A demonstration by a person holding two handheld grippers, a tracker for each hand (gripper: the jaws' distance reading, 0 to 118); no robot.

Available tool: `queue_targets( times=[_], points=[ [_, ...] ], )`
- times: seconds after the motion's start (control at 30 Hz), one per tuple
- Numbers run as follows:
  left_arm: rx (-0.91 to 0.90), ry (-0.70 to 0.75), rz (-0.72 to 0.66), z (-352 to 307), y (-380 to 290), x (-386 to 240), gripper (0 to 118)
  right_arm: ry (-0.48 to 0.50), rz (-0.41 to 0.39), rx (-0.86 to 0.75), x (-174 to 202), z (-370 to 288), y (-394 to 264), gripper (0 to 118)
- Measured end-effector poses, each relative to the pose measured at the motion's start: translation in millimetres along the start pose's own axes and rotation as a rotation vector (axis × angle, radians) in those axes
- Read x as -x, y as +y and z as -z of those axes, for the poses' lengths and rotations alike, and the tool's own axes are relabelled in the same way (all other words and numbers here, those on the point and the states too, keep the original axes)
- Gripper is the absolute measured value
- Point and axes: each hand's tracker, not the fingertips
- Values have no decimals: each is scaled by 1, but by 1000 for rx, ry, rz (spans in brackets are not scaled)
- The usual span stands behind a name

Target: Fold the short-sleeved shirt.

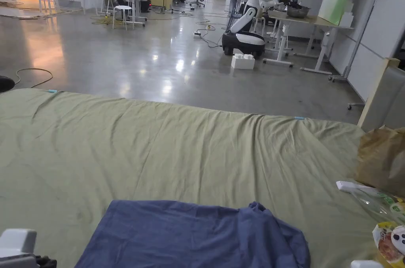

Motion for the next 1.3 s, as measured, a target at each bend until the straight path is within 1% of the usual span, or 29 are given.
queue_targets(
  times=[0.07,0.13,0.23,0.33,0.37,0.4,0.43,0.47,0.5,0.53,0.57,0.6,0.67,0.7,0.83,0.87,0.9,0.93,0.97,1.0,1.03,1.13,1.17,1.2,1.23,1.27,1.3],
  points=[
    [47,18,5,28,-6,7,3,-4,-2,46,7,13,-12,2],
    [85,13,1,44,-10,8,3,-8,-3,66,-4,43,-21,2],
    [117,11,-16,59,-19,7,3,-13,15,109,-8,60,-30,2],
    [122,23,-10,63,-23,5,3,-17,32,110,-12,65,-28,4],
    [109,29,-14,61,-21,5,4,-24,38,96,8,46,-24,12],
    [89,32,-18,60,-19,6,9,-28,40,72,13,41,-20,22],
    [49,37,-22,53,-15,1,18,-32,44,35,16,35,-14,39],
    [11,39,-19,48,-10,-1,31,-37,51,-14,21,30,-7,61],
    [-36,40,-9,44,-5,-3,41,-38,57,-57,10,33,-1,72],
    [-87,46,3,38,0,-7,52,-42,65,-107,12,28,7,76],
    [-132,51,15,33,7,-14,56,-40,72,-159,16,23,17,76],
    [-184,57,27,28,13,-18,56,-39,77,-205,20,18,25,78],
    [-275,74,46,16,24,-32,56,-44,87,-306,34,7,44,87],
    [-320,80,54,11,30,-40,56,-41,87,-367,40,3,52,88],
    [-511,134,99,-7,42,-68,56,-78,67,-583,64,-10,75,88],
    [-550,152,107,-10,43,-74,56,-86,64,-625,70,-14,80,86],
    [-584,164,111,-14,43,-79,55,-89,74,-650,76,-15,82,80],
    [-612,154,100,-17,43,-84,55,-89,71,-695,80,-17,84,70],
    [-639,149,91,-19,44,-89,54,-84,65,-731,85,-19,86,50],
    [-664,144,80,-21,42,-93,51,-71,99,-721,89,-18,85,34],
    [-695,147,86,-23,39,-98,44,-77,95,-746,94,-18,85,18],
    [-765,179,103,-27,32,-110,35,-71,97,-778,104,-16,82,12],
    [-779,184,102,-28,30,-113,20,-70,96,-788,107,-16,82,9],
    [-788,189,96,-29,28,-114,18,-57,96,-800,109,-16,81,4],
    [-790,173,83,-27,28,-114,18,-48,121,-787,112,-14,78,2],
    [-799,158,66,-27,27,-114,14,-67,89,-816,115,-14,79,2],
    [-796,152,53,-26,27,-114,10,-61,98,-800,116,-12,79,2]
  ],
)
